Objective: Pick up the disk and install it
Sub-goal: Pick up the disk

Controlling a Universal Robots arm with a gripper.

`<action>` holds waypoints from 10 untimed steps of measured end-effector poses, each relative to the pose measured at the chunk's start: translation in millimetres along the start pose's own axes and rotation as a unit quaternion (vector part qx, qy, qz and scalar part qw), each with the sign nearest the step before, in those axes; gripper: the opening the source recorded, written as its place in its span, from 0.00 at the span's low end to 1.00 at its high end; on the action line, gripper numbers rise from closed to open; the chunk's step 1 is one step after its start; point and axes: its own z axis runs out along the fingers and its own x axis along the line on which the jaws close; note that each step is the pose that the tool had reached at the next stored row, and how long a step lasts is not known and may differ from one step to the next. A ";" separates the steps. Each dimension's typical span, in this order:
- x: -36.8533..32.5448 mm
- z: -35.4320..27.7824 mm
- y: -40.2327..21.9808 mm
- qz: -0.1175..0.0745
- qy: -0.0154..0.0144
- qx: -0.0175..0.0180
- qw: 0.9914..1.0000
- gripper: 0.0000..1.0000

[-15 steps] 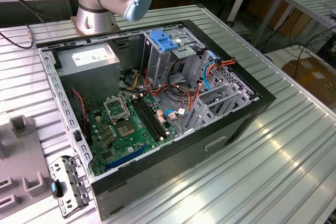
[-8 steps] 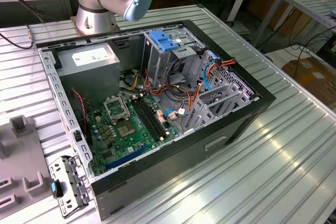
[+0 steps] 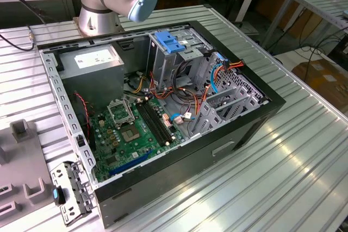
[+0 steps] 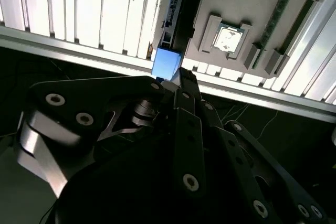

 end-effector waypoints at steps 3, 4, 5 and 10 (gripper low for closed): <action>0.0 0.0 0.0 0.000 0.000 0.000 1.000 0.11; 0.0 0.0 0.0 0.000 0.000 0.000 1.000 0.11; 0.0 0.0 0.0 -0.001 0.000 0.000 1.000 0.11; 0.0 0.1 0.0 -0.044 0.001 -0.001 0.999 0.11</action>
